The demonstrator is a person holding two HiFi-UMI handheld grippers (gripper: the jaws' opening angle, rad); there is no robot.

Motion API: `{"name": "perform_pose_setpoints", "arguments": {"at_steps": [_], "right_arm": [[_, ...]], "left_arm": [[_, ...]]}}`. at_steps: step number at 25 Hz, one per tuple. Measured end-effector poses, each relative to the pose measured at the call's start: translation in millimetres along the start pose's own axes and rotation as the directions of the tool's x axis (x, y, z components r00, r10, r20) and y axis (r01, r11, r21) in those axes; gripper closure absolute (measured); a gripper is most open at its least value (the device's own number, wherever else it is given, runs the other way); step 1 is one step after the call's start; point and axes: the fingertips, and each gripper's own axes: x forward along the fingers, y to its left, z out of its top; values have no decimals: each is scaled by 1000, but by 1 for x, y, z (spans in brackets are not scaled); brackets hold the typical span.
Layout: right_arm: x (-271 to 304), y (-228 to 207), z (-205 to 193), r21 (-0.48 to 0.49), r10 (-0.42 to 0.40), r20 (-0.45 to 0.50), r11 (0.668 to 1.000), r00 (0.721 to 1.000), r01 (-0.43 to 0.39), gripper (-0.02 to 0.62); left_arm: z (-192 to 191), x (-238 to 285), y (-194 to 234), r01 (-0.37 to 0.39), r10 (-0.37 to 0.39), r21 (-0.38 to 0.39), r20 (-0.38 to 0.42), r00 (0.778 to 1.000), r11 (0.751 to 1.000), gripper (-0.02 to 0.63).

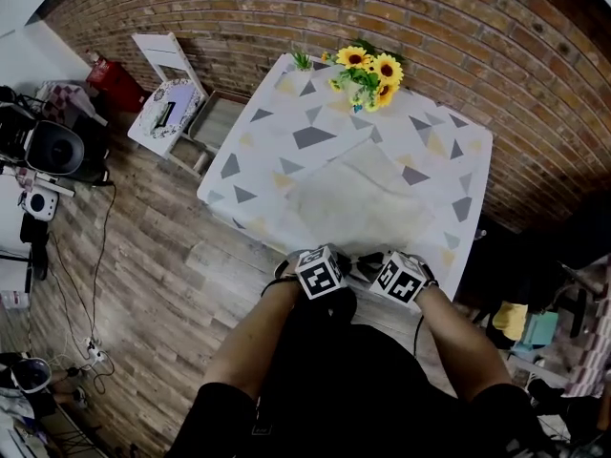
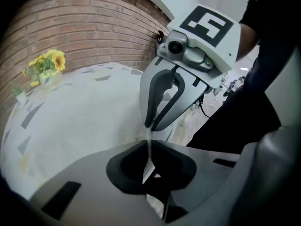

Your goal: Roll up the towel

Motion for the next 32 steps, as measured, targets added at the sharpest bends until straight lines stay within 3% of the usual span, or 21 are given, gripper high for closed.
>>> {"name": "perform_pose_setpoints", "arguments": {"at_steps": [3,5,6,8,13,16,20,24,28,32], "right_arm": [[8,-9,-3,53,18,-16,998,1000,-17,553],[10,-17,-3,94,17,-27,995,999,-14,554],[10,-19,-3,104,19,-36,994,999,-16,554],[11,-21,-3,108,28,-52,994,998,-22,554],[9,-28,-3,167,28,-43,986,999,-21,552],[0,-29,0,161,-14,-17,987,1000,16,528],[-12,-14,9,20,-38,11,999,999,37,523],[-5,-7,-1,-78,-65,-29,995,997,62,508],[-1,-18,-2,-73,-123,-43,990,992,119,520],[4,-24,-4,-47,-116,-57,992,992,113,522]], "left_arm": [[1,-3,7,-1,1,-8,15,1000,1000,566],[4,-7,14,-75,74,65,17,997,995,540],[7,-10,16,-117,115,117,20,993,986,488],[11,-12,15,-163,160,219,27,987,962,477],[6,-2,4,-142,164,360,-31,986,922,496],[5,0,7,-149,173,352,-37,984,924,537],[6,0,14,-137,151,278,-29,988,951,546],[7,-1,18,-109,116,198,-24,993,974,548],[10,-4,23,-118,125,197,-24,992,973,547],[14,-10,26,-165,174,248,-14,985,955,533]]}}
